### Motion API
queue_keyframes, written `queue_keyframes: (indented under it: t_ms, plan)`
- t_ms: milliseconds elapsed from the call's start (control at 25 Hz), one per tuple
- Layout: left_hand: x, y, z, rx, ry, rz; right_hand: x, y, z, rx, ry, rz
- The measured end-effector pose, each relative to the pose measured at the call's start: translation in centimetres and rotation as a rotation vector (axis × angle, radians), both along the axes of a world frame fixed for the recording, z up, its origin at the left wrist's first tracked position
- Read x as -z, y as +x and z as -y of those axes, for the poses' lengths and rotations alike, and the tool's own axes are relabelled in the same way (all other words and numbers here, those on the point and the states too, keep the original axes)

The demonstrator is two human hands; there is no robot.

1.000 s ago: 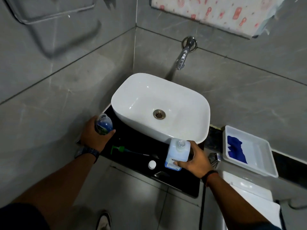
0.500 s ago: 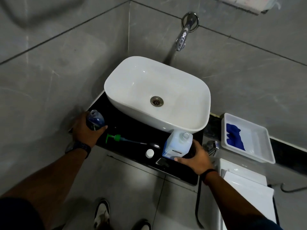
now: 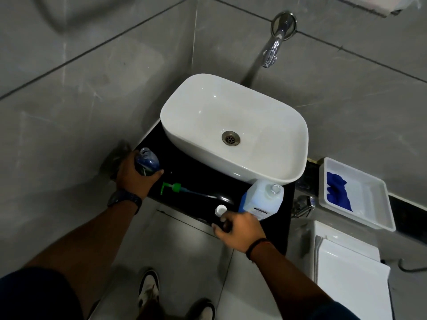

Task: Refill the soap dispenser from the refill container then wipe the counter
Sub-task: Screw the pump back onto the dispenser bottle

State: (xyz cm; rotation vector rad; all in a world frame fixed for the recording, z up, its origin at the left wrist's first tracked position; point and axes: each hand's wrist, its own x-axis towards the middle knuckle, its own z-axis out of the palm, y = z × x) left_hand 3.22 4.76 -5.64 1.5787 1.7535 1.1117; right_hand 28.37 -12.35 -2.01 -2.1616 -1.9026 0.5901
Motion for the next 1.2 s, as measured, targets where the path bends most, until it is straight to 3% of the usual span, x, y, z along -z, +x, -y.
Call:
queue_keyframes:
  t_ms: [160,480,760,960,1200]
  plan:
    - [0.0,0.1,0.0,0.015,-0.022,0.036,-0.5,-3.2,-5.1,-0.075,0.064,-0.079]
    - [-0.7,0.1,-0.1,0.011,0.008,0.068,1.8,-6.6,-13.0,-0.234,-0.088,0.069]
    - [-1.2,0.2,0.0,0.007,0.012,0.051,2.6,-8.1,-14.0,-0.357,-0.051,0.146]
    - [-1.8,-0.6,-0.3,-0.090,-0.041,0.133,0.5,-7.6,-13.7,-0.264,0.215,0.017]
    - [-4.2,-0.2,-0.4,-0.098,-0.009,0.110,-8.4,-9.4,-14.9,-0.016,0.721,-0.474]
